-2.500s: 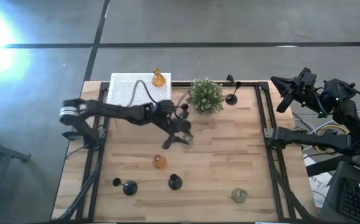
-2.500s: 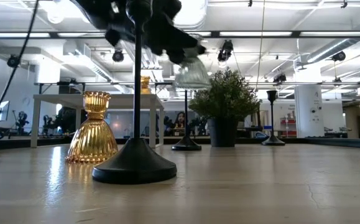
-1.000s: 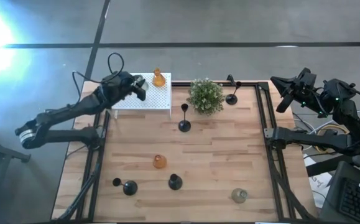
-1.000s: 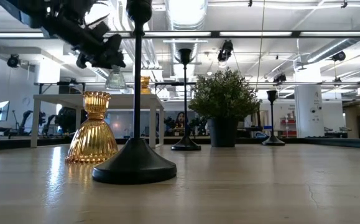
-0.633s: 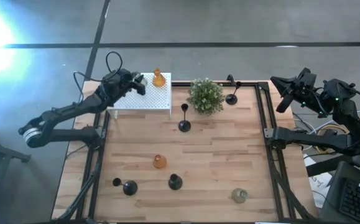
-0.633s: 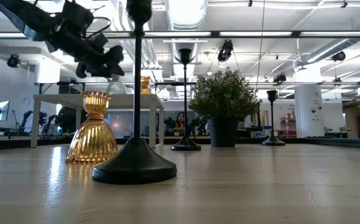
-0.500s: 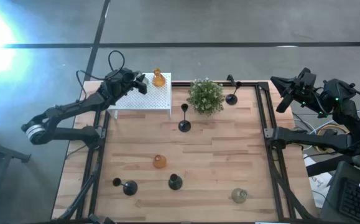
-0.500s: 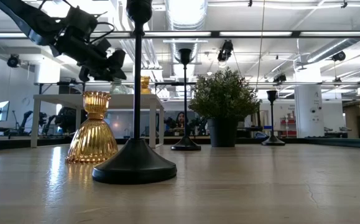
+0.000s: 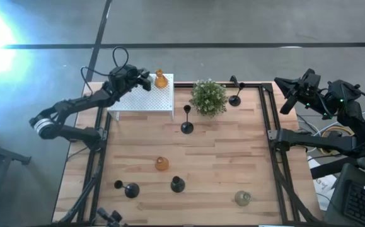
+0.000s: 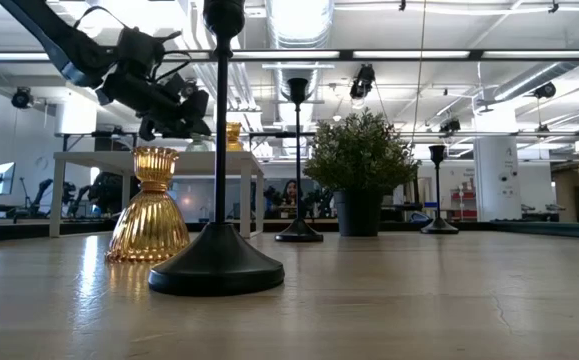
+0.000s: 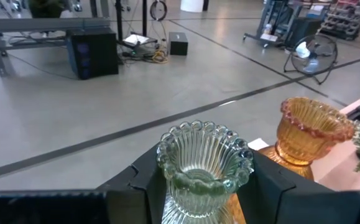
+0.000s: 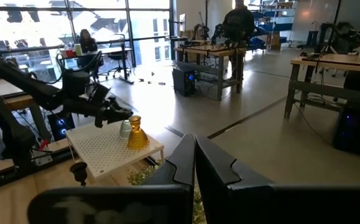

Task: Pick & Place candle stick holders
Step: Put the top transparent glass candle holder on the shelf

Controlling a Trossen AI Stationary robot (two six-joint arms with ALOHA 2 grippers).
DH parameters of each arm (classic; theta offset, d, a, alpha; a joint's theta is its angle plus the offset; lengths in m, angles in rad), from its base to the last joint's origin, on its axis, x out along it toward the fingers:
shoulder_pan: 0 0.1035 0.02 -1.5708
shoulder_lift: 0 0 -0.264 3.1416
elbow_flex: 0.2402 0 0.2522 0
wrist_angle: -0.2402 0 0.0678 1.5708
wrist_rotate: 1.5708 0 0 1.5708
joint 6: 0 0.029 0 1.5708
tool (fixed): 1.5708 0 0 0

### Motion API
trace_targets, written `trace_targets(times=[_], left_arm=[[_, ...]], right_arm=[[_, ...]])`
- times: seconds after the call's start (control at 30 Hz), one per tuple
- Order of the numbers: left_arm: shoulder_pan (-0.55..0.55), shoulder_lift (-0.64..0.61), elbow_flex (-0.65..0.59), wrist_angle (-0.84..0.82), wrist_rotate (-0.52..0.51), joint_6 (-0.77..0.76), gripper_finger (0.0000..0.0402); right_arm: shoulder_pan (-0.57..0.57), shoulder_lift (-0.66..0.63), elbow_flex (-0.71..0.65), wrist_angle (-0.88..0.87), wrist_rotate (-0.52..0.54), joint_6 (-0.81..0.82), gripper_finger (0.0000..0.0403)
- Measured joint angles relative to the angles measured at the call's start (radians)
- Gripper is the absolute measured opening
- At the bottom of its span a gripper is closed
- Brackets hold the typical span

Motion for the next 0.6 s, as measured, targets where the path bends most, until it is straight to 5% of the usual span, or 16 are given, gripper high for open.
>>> trace_targets(times=[0.6], left_arm=[[0.006, 0.045, 0.036, -0.01, 0.033, 0.019, 0.0142]], right_arm=[[0.0, 0.0, 0.0, 0.0, 0.0, 0.0, 0.0008]])
